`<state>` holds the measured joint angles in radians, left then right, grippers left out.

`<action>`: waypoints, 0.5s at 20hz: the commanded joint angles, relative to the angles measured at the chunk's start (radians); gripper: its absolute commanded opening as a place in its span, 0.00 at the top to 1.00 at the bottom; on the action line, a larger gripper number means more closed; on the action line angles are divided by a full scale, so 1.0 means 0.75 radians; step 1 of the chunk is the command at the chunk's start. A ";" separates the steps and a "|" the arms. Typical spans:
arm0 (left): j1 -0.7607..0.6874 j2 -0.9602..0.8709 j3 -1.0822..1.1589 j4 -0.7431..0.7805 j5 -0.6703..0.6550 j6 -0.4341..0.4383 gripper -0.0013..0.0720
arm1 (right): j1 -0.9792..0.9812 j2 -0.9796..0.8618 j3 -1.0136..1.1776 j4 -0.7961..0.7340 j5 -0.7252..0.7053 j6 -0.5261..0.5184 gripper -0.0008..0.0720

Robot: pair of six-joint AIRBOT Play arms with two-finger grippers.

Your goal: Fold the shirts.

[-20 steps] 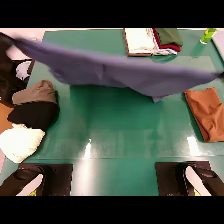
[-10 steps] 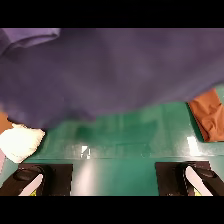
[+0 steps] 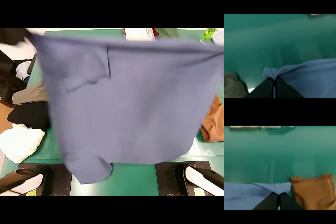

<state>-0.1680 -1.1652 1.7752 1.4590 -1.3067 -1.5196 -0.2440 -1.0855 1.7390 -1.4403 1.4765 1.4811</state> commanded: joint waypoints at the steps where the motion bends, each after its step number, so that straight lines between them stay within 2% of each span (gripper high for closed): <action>1: 0.004 -0.300 -0.216 0.002 0.100 0.004 0.94 | 0.083 -0.238 -0.238 -0.004 -0.125 -0.012 0.96; 4: 0.005 -0.536 -0.216 0.004 0.258 0.003 0.94 | 0.134 -0.492 -0.261 -0.002 -0.225 -0.011 0.96; 7: 0.005 -0.633 -0.215 0.006 0.433 0.004 0.94 | 0.160 -0.694 -0.117 0.002 -0.225 -0.011 0.96; 9: 0.023 -0.634 -0.200 0.000 0.458 0.003 0.94 | 0.163 -0.765 0.003 0.001 -0.195 -0.011 0.96; 10: 0.041 -0.634 -0.170 -0.001 0.415 0.003 0.94 | 0.163 -0.778 0.055 -0.002 -0.168 -0.011 0.96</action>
<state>-0.1551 -1.6043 1.6295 1.4624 -1.0355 -1.5177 -0.1318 -1.5841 1.6928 -1.4437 1.3304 1.4731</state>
